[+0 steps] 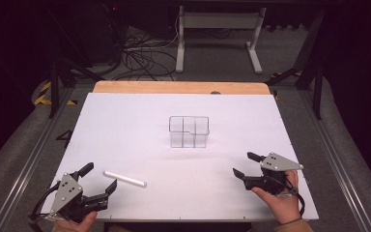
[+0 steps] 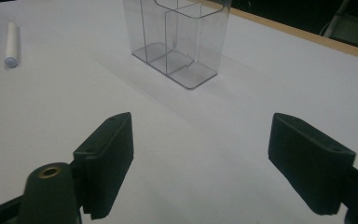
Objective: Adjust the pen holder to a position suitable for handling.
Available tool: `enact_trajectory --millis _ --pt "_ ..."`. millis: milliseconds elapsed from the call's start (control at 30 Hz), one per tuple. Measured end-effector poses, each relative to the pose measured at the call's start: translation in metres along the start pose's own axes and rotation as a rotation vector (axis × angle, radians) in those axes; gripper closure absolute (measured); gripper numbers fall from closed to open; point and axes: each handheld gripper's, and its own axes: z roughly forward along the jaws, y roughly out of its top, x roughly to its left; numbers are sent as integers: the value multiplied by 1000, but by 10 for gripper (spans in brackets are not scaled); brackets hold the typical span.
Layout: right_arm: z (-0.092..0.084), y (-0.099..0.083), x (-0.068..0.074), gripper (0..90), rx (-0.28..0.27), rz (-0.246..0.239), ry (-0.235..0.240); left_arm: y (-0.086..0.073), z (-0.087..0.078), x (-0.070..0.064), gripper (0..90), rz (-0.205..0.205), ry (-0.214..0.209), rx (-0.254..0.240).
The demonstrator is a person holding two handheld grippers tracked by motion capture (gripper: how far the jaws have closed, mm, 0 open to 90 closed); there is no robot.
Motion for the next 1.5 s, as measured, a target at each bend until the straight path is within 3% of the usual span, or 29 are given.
enact_trajectory --millis 733,1100,1500 --pt "-1 6 3 239 -5 -14 16 0 0 0 104 2 3 2" --pt "9 31 5 237 -15 -53 42 0 0 0 104 3 4 3" --pt "22 47 7 237 -12 -66 70 1 0 0 104 7 4 7"
